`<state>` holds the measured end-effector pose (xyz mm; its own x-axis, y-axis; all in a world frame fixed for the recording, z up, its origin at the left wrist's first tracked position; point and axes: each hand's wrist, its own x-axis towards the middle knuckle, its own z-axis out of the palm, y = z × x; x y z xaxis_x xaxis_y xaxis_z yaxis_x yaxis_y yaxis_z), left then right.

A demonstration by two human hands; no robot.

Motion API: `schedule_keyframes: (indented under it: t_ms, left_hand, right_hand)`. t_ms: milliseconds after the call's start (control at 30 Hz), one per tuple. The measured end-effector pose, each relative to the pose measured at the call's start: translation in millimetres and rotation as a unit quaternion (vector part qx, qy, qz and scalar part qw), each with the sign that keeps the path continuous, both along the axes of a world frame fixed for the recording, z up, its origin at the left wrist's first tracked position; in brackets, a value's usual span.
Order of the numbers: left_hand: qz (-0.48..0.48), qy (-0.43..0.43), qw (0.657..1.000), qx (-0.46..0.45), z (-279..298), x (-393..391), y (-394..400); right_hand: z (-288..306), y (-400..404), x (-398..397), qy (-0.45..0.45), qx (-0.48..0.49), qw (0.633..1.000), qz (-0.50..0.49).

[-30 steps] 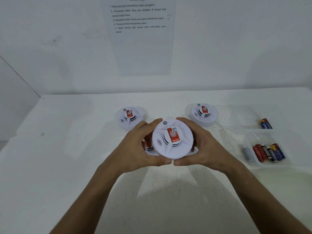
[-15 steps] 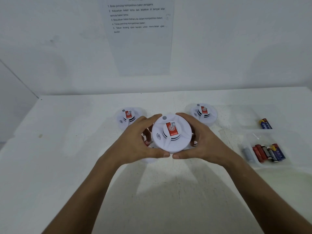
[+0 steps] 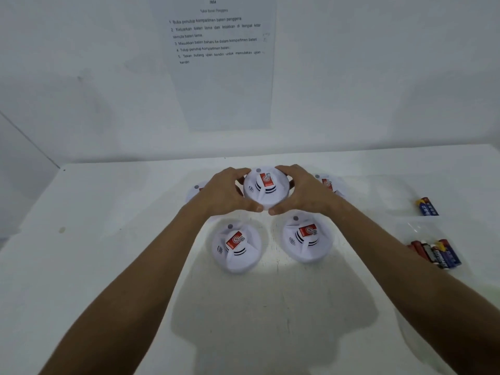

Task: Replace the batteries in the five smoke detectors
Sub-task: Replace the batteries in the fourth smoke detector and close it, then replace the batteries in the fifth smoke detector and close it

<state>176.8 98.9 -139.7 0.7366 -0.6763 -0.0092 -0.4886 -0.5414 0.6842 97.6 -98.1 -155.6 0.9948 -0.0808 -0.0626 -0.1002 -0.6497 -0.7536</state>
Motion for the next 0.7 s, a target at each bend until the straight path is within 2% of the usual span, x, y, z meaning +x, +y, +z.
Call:
schedule_keyframes:
  t_ms: [133,333,567,700]
  left_hand:
    - [0.028,0.003,0.998,0.057,-13,4,-10]
    - [0.054,0.030,0.994,0.088,-28,10,-11]
    - [0.066,0.056,0.992,0.088,-20,2,-9]
    - [0.073,0.017,0.994,0.079,-2,-6,-16]
  right_hand:
    - [-18,1,10,0.022,-0.036,0.999,-0.009]
    - [-29,3,13,0.022,-0.022,0.999,-0.029]
    - [-29,3,8,0.031,0.004,0.999,-0.034]
    - [-18,-2,-9,-0.001,0.022,0.998,-0.063]
